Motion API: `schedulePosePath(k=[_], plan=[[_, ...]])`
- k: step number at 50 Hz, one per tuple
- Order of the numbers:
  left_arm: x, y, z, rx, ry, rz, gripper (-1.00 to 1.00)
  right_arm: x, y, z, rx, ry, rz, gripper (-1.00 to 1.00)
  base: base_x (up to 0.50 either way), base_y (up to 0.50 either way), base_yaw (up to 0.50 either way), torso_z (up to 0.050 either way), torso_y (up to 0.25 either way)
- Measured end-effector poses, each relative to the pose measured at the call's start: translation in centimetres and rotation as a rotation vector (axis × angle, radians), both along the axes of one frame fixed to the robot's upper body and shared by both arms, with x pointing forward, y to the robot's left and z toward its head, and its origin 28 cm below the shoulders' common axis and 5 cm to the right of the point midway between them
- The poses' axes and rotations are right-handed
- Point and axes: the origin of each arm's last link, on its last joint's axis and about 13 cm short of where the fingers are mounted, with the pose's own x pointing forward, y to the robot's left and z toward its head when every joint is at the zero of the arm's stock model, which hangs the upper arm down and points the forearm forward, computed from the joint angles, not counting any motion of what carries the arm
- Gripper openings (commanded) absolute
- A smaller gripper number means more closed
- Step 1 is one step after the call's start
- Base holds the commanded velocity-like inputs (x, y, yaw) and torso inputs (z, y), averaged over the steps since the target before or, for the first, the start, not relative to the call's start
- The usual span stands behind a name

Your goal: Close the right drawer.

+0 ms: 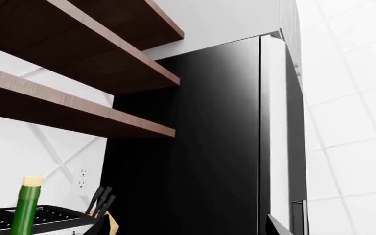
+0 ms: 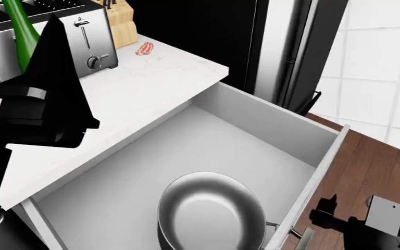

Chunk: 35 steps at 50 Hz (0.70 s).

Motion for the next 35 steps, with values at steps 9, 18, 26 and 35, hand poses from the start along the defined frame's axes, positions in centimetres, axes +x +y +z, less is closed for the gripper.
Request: schedulePosePath(k=[9,18,26,35], plan=[[0.0,0.0,0.0,0.001,0.001,-0.001,1.0,0.1,-0.1,-0.7,0.011,0.011,-0.002,1.0,0.0,0.0,0.0,0.0,0.0],[0.0,0.0,0.0,0.002,0.003,-0.002,1.0,0.4,-0.3,-1.3,0.019,0.02,-0.003,1.0,0.0,0.0,0.0,0.0,0.0],[0.0,-0.1,0.0,0.002,0.005,-0.002,1.0,0.5,-0.3,-1.5,0.022,0.025,-0.002,1.0,0.0,0.0,0.0,0.0,0.0],[0.1,0.0,-0.1,0.003,0.007,-0.001,1.0,0.7,-0.1,-1.5,0.023,0.027,0.005,1.0,0.0,0.0,0.0,0.0,0.0]])
